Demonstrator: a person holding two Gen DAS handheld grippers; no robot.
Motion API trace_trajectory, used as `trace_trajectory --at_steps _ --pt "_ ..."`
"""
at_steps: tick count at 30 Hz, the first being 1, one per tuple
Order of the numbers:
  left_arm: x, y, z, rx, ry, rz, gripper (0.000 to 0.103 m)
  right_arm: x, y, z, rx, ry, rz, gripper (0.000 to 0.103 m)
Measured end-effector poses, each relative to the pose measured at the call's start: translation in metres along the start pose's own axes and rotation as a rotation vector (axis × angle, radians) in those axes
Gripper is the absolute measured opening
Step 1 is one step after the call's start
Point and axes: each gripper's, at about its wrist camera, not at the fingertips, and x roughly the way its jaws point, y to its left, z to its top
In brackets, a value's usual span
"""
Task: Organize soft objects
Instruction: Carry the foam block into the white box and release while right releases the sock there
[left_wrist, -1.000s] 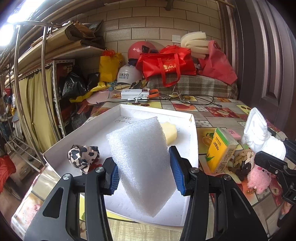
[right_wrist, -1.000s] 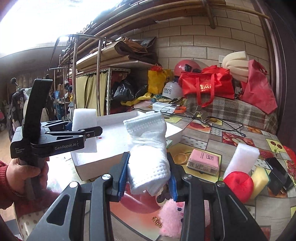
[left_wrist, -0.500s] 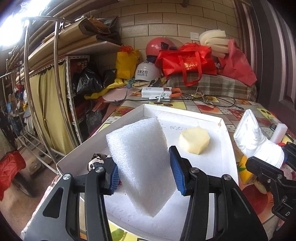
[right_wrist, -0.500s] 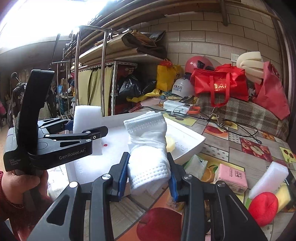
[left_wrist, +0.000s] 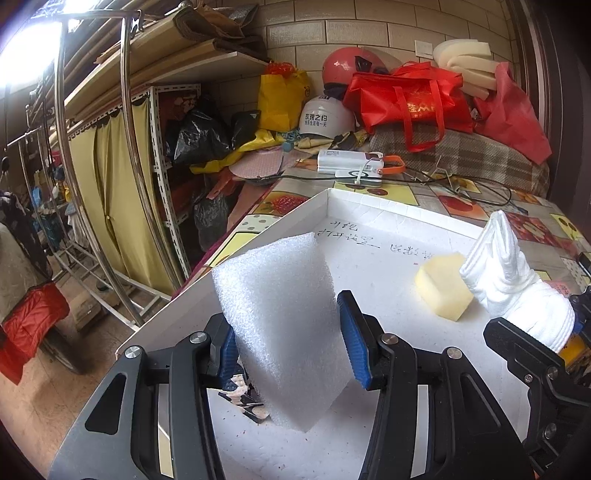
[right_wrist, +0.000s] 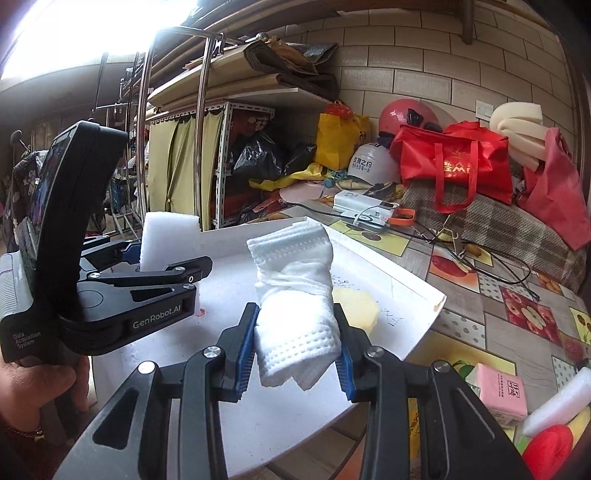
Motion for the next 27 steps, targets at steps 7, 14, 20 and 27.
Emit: trace_trajectory --at_steps 7,14,20,27 --pt "-0.003 -0.005 0.001 0.025 -0.019 0.047 0.05 -0.003 -0.002 0.0 0.014 -0.012 -0.005 0.039" --pt "-0.004 -0.008 0.001 0.044 -0.036 0.079 0.053 -0.002 -0.001 0.0 0.005 -0.007 -0.009 0.065" --pt "-0.009 0.002 0.0 -0.022 -0.055 0.114 0.094 -0.006 -0.002 0.0 0.01 -0.029 -0.026 0.103" --pt "-0.016 0.012 -0.002 -0.077 -0.088 0.126 0.103 -0.01 0.0 0.001 -0.003 -0.058 -0.037 0.103"
